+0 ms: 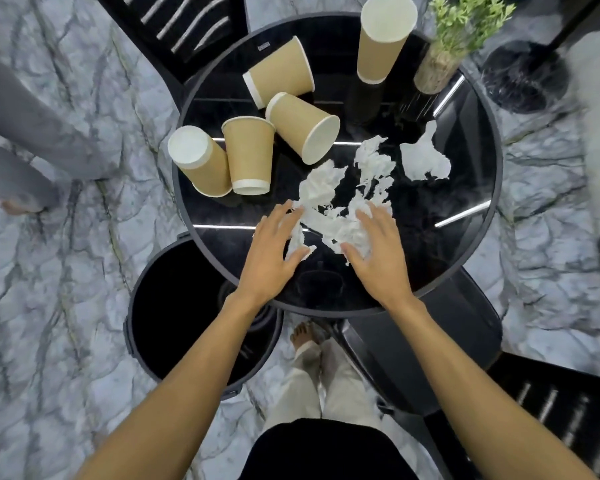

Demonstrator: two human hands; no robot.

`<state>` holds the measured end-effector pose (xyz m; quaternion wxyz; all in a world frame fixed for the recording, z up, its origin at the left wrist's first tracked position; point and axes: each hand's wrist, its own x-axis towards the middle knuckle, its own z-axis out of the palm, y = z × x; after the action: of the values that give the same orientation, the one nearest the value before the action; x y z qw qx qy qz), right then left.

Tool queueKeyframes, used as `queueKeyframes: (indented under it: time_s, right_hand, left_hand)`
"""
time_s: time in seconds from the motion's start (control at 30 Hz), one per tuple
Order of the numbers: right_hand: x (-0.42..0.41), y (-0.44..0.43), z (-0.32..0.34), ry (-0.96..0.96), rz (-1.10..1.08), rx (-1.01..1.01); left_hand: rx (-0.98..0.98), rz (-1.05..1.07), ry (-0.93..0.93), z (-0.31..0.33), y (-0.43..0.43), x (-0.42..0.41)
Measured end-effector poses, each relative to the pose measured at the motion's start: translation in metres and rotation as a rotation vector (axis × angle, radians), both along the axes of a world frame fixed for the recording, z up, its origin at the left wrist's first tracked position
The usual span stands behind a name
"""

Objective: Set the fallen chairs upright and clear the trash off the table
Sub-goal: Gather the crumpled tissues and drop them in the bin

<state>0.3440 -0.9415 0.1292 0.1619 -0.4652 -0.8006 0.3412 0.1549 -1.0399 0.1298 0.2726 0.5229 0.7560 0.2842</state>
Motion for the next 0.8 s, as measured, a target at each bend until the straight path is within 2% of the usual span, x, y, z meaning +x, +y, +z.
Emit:
queueKeyframes:
  time_s: [0.07,0.17,0.3,0.4,0.53,0.8]
  right_hand:
    - [-0.001,0.001,0.004,0.064,0.006,0.015]
    - [0.007,0.018,0.019,0.171,-0.100,0.069]
    - [0.032,0.070,0.035,0.133,-0.182,0.107]
    - [0.041,0.114,0.035,0.018,-0.101,0.029]
    - [0.033,0.142,0.026,-0.106,0.095,-0.074]
    - [0.016,0.105,0.012,-0.052,0.297,-0.061]
  left_hand:
    - [0.017,-0.001,-0.033,0.001,0.008,0.005]
    - [0.046,-0.009,-0.026,0.003,0.023,0.006]
    - [0.051,-0.124,-0.008,0.010,0.041,-0.001]
    - [0.008,-0.231,-0.024,0.016,0.054,-0.005]
    - [-0.018,-0.345,0.085,0.007,0.066,-0.013]
    - [0.022,-0.175,0.077,-0.005,0.068,-0.008]
